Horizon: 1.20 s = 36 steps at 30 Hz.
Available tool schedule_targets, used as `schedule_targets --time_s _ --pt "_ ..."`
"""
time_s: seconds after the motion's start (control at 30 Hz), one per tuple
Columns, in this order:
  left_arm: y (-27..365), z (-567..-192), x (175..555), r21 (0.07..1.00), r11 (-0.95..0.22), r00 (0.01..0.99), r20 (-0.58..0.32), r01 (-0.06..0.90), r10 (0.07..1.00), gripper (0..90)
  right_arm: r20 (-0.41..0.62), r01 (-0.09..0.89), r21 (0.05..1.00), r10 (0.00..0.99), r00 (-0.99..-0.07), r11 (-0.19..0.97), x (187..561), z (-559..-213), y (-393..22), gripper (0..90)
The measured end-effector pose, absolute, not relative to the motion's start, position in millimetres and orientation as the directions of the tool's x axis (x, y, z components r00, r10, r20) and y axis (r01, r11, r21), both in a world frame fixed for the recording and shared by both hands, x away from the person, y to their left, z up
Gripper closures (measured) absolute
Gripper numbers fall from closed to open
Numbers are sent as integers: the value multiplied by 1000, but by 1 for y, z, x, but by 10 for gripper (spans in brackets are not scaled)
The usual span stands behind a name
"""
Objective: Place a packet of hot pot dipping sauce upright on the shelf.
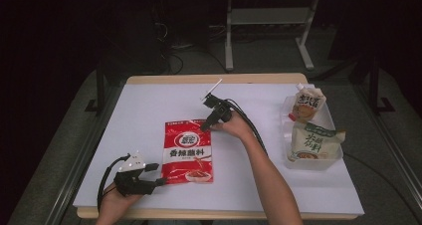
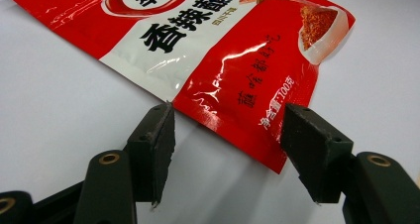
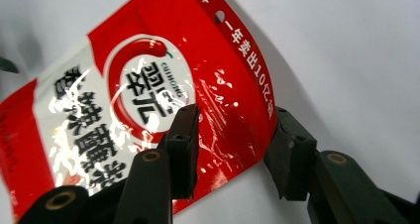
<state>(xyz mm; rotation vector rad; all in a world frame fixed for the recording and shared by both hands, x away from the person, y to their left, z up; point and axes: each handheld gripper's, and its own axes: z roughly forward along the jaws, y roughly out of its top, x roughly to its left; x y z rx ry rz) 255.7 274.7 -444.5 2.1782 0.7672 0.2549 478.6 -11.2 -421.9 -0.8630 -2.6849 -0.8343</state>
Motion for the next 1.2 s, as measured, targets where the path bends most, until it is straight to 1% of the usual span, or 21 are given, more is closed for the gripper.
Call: schedule_targets --time_s 0.03,0.1,0.2,0.27,0.3,0.33,0.37,0.47,0.5,0.63,0.7,0.73,0.87,1.07,1.17,1.2 --pt "275 -445 256 747 -500 797 -67 439 600 386 351 585 460 469 -811 668 478 -421 -11 602" --pt "274 -445 256 748 -497 796 -68 439 601 387 340 574 469 463 -819 671 478 -419 -12 672" --pt "275 -445 256 751 -488 792 -76 446 606 385 318 571 460 474 -821 680 477 -419 -10 707" --pt "275 -445 256 749 -489 793 -77 446 605 386 285 576 438 501 -817 690 476 -423 -6 759" --pt "275 -445 256 749 -490 792 -77 447 605 386 285 576 438 501 -817 690 476 -423 -6 759" --pt "275 -445 256 750 -489 792 -78 447 605 386 266 572 435 508 -820 696 475 -422 -5 806" --pt "275 -445 256 750 -487 792 -80 448 606 386 266 572 435 508 -820 696 475 -422 -5 806" --pt "276 -446 257 750 -493 795 -74 442 602 390 260 559 452 497 -828 696 475 -417 -8 885" --pt "275 -446 257 748 -486 791 -83 452 606 391 277 562 453 491 -826 691 475 -415 -10 893" --pt "274 -446 257 748 -483 789 -87 455 608 395 301 554 463 465 -832 692 474 -413 -11 876" --pt "274 -446 257 747 -486 790 -86 454 607 395 320 559 457 458 -829 692 474 -414 -11 819" --pt "274 -447 257 746 -489 791 -82 452 606 396 341 561 454 447 -827 692 474 -416 -9 762" --pt "274 -447 257 747 -494 795 -76 445 602 396 376 568 439 432 -820 696 476 -422 -7 735" --pt "274 -447 257 743 -490 791 -84 455 606 396 376 575 437 440 -816 692 477 -427 -4 733" --pt "273 -448 257 743 -494 793 -81 452 604 395 368 578 432 450 -814 692 476 -428 -2 802" --pt "273 -448 257 743 -494 793 -81 452 604 395 368 578 432 450 -814 692 476 -428 -2 802"
